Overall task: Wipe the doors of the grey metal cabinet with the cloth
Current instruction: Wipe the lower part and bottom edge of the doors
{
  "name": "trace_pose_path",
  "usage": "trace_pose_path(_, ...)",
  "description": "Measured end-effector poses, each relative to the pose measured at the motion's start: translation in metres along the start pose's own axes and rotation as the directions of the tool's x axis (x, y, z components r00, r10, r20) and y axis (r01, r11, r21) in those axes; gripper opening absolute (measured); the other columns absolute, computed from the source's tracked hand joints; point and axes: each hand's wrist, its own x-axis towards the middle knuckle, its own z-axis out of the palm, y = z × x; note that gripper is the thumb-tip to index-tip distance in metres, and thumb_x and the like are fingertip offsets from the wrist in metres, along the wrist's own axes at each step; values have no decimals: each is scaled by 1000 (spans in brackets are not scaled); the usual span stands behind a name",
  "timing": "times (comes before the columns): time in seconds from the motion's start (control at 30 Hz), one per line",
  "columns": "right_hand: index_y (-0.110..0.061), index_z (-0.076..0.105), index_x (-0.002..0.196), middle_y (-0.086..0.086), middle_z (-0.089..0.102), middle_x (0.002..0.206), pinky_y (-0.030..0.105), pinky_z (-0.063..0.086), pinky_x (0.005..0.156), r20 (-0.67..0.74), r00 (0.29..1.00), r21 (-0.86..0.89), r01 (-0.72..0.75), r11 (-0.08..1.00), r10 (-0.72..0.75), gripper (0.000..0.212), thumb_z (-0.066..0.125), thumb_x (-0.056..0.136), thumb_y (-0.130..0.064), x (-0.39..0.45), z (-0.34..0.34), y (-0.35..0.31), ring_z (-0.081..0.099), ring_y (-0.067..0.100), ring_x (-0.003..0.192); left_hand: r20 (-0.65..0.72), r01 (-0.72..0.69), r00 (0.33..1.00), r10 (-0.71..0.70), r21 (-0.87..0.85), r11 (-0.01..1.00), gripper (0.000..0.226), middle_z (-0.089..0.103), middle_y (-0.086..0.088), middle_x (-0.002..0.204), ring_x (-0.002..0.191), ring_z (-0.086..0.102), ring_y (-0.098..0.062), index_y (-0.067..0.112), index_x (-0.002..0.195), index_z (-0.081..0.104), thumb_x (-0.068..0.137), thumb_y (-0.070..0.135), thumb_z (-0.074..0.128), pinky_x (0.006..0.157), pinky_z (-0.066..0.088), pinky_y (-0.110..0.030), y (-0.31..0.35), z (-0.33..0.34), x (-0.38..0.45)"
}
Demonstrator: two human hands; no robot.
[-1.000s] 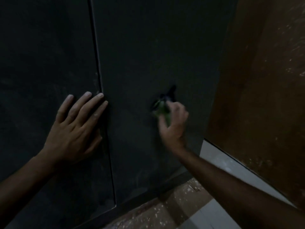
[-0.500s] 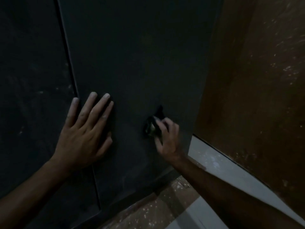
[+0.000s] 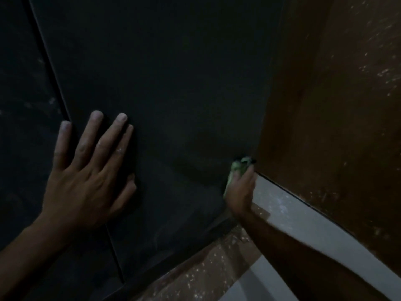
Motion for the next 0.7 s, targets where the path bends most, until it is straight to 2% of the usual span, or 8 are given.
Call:
trace_pose_path(0.1, -9, 29, 156, 21, 37, 148, 36, 38, 96, -146, 964, 89, -212, 973, 223, 53, 42, 107, -26, 44, 1, -36, 43, 36, 128, -6, -14, 1000, 14, 15, 1000, 82, 15, -12, 175, 162, 9, -37, 3, 164, 24, 97, 46, 45, 128, 2, -65, 1, 0, -1)
trace_pose_path(0.2, -10, 34, 152, 21, 41, 143, 36, 38, 97, -60, 929, -88, 359, 929, -365, 62, 59, 95, -16, 13, 1, -35, 42, 32, 122, -2, -33, 999, 33, -3, 999, 83, 15, -12, 175, 162, 8, -38, 2, 164, 24, 97, 46, 46, 127, 2, -66, 0, 1, 1)
trace_pose_path(0.27, -16, 30, 151, 18, 40, 144, 38, 46, 96, 183, 840, -118, 534, 837, -511, 75, 67, 86, -9, -28, -3, 5, 46, 33, 121, 0, -30, 1000, 30, -11, 999, 83, 15, -13, 175, 162, 9, -38, 2, 164, 25, 97, 46, 45, 127, 2, -66, 0, 0, -1)
trace_pose_path(0.33, -20, 30, 150, 15, 39, 146, 45, 52, 98, 257, 872, -90, 451, 888, -417, 73, 66, 88, -11, -27, -13, 32, 48, 32, 126, 11, -16, 1000, 17, -20, 1000, 83, 14, -12, 175, 162, 6, -38, 2, 164, 23, 97, 47, 41, 127, 0, -66, 1, 0, -1)
trace_pose_path(0.43, -20, 32, 154, 12, 35, 153, 42, 41, 107, 83, 986, 38, -150, 988, 146, 64, 56, 97, -5, 21, -13, 13, 41, 33, 137, 42, -3, 999, 5, -33, 999, 84, 10, -10, 176, 162, 3, -37, 3, 165, 20, 97, 49, 38, 127, -4, -65, 0, -1, 1)
trace_pose_path(0.53, -19, 37, 153, 14, 40, 148, 31, 33, 101, -95, 991, 48, 98, 994, -93, 63, 53, 94, -2, 35, -15, -23, 41, 29, 130, 42, -37, 998, 39, -46, 998, 85, 12, -11, 176, 162, 4, -37, 2, 164, 22, 96, 48, 40, 127, -2, -66, 0, -2, 1)
trace_pose_path(0.63, -21, 35, 152, 11, 39, 147, 29, 40, 99, 153, 912, -26, 388, 921, -380, 69, 62, 91, -4, -24, -7, 0, 46, 24, 128, 56, -41, 997, 44, -67, 997, 86, 11, -11, 176, 162, 3, -37, 3, 165, 21, 94, 48, 40, 126, -2, -68, -3, 0, 2)
trace_pose_path(0.7, -23, 30, 153, 8, 38, 148, 34, 49, 98, 264, 929, -43, 281, 959, -261, 68, 64, 94, -13, -39, -8, 33, 50, 23, 128, 67, -33, 997, 38, -69, 997, 86, 11, -11, 176, 162, 3, -38, 3, 165, 20, 94, 48, 39, 124, 3, -73, -3, 0, 1)
